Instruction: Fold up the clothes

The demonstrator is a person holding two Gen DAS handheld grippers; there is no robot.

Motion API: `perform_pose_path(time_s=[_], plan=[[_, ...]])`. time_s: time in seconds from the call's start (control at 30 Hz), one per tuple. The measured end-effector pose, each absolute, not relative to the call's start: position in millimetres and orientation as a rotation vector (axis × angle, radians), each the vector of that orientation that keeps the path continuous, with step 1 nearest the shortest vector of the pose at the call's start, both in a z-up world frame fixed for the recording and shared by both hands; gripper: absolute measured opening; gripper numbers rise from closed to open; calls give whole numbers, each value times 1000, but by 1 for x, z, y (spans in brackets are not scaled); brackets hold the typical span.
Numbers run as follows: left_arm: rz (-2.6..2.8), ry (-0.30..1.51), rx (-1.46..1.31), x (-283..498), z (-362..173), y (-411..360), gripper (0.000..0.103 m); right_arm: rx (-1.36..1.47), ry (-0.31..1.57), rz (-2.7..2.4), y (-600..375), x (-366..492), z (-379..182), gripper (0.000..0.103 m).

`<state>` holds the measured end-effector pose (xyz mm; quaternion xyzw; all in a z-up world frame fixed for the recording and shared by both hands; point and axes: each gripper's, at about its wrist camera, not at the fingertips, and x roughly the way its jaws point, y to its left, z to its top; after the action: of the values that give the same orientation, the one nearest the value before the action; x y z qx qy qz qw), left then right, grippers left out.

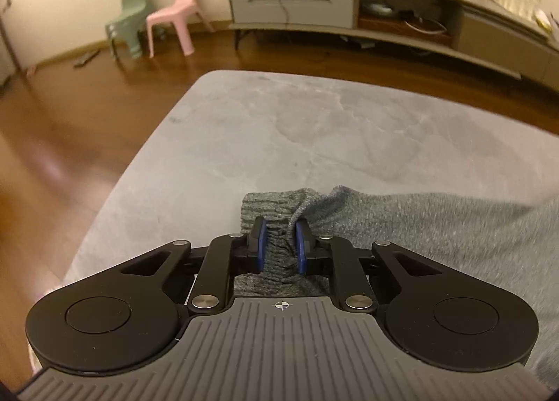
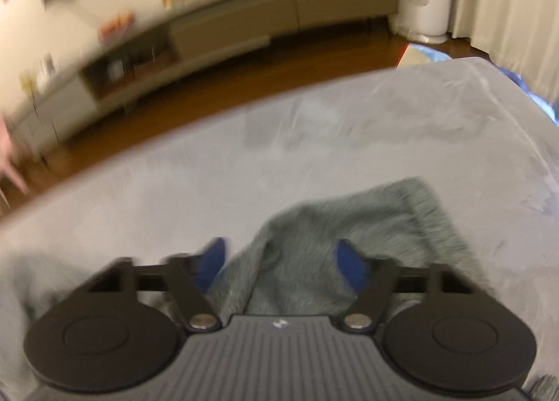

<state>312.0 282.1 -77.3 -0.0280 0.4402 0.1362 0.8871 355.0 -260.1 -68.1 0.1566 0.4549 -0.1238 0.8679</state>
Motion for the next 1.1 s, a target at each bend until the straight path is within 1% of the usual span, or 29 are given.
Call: perform_pose_path(time_s=[0.03, 0.07, 0.1, 0.17, 0.23, 0.27, 0.33, 0.4, 0.43, 0.47, 0.53, 0.6, 0.63, 0.67, 0.7, 0.77, 0.8, 0.87, 0.93, 1.0, 1.03, 1.07, 1.1], plan=[[284, 916, -65, 311, -75, 284, 7, 292, 985, -259, -254, 363, -75, 6], [283, 917, -66, 310, -72, 286, 2, 281, 964, -260, -252, 363, -72, 3], [284, 917, -67, 308, -69, 288, 0, 272, 939, -259, -250, 362, -67, 3], [297, 913, -77, 305, -64, 296, 0, 268, 773, -227, -249, 344, -33, 3], [306, 906, -104, 302, -60, 307, 0, 280, 593, -167, -253, 304, 12, 3], [308, 903, -119, 300, -59, 313, 0, 278, 548, -156, -256, 283, 27, 3], [302, 902, -144, 296, -58, 321, 0, 299, 531, -153, -264, 239, 41, 3], [293, 908, -161, 291, -61, 324, 0, 309, 638, -152, -273, 207, 23, 3], [290, 912, -166, 289, -62, 325, 0, 311, 729, -160, -276, 193, 4, 4], [285, 913, -168, 287, -63, 324, 0, 319, 802, -168, -281, 185, -14, 10], [267, 903, -165, 280, -60, 319, 2, 332, 943, -187, -291, 169, -49, 16], [250, 880, -147, 273, -50, 311, 6, 319, 900, -240, -299, 162, -48, 30], [238, 862, -136, 268, -43, 306, 7, 308, 863, -242, -301, 163, -42, 51], [223, 840, -120, 262, -35, 300, 12, 272, 826, -232, -297, 168, -35, 67], [208, 817, -99, 256, -26, 292, 18, 236, 791, -222, -293, 174, -29, 69], [174, 792, -68, 249, -16, 278, 22, 157, 770, -161, -276, 198, -25, 71], [152, 793, -55, 249, -14, 270, 22, 141, 777, -122, -265, 215, -28, 73], [104, 828, -33, 252, -20, 256, 22, 114, 816, -57, -244, 243, -41, 82], [79, 877, -7, 260, -34, 245, 22, 73, 865, 0, -222, 268, -58, 83], [68, 920, 12, 268, -47, 237, 22, -5, 905, -37, -209, 286, -77, 70], [72, 933, 13, 271, -52, 235, 22, -9, 926, -56, -210, 289, -81, 49], [79, 945, 18, 276, -58, 235, 22, -3, 924, -74, -216, 290, -81, 30], [91, 954, 24, 280, -63, 235, 22, 4, 923, -91, -222, 292, -80, 24]])
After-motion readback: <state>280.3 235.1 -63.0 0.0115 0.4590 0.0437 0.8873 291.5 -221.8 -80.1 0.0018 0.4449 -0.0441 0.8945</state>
